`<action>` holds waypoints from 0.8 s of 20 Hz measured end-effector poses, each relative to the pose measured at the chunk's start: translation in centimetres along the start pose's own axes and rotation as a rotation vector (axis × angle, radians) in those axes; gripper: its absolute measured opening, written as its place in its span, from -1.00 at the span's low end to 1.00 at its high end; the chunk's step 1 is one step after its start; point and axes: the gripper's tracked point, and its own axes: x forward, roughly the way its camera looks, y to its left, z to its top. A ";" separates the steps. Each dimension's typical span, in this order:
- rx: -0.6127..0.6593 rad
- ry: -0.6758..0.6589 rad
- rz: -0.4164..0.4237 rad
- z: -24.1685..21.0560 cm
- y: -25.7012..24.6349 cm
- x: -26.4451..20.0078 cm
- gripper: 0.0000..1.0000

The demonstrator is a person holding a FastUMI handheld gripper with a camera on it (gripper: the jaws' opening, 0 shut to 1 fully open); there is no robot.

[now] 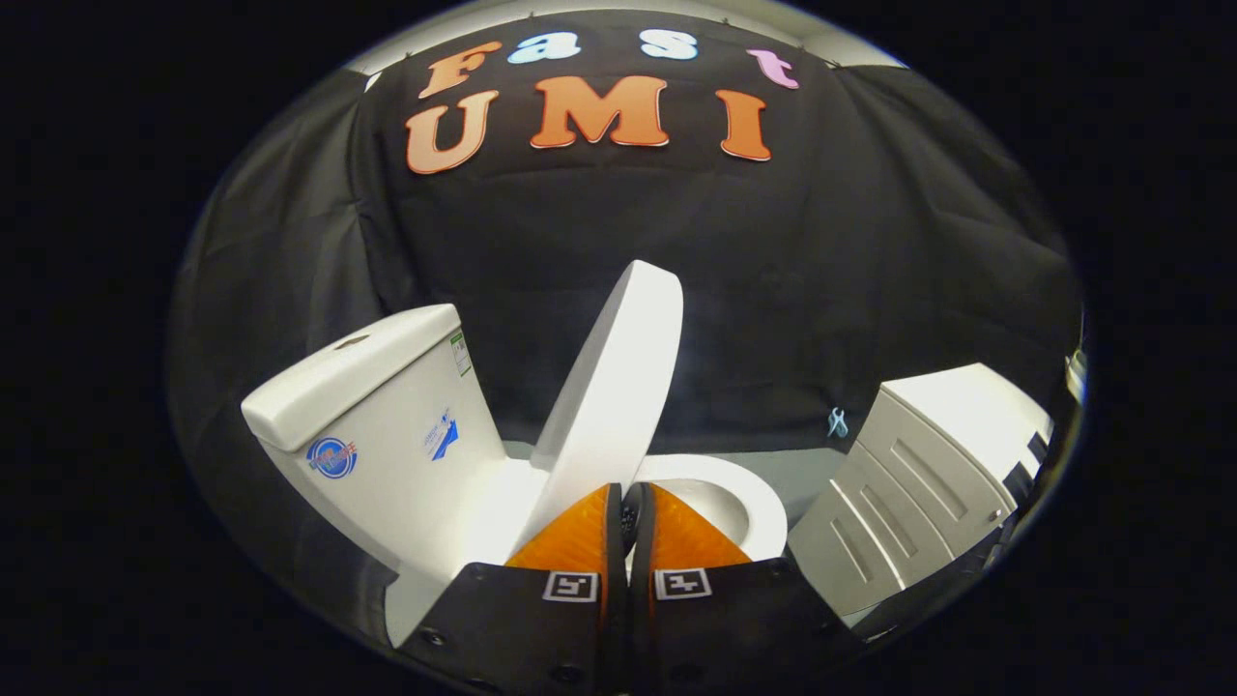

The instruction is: Open the toilet lid.

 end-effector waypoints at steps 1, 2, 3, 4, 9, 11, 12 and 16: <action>-0.012 -0.010 0.002 0.5 0.9 -0.1 -0.84; -0.026 -0.017 0.003 0.7 1.7 -0.2 -0.84; -0.045 -0.026 -0.001 1.0 2.4 -0.3 -0.84; -0.065 -0.037 -0.005 1.3 3.0 -0.4 -0.84; -0.146 -0.085 -0.026 2.3 6.4 -0.9 -0.84; -0.167 -0.089 -0.033 2.4 7.7 -0.9 -0.84; -0.174 -0.090 -0.034 2.5 8.2 -0.9 -0.84; -0.214 -0.096 -0.027 3.0 10.5 -1.3 -0.84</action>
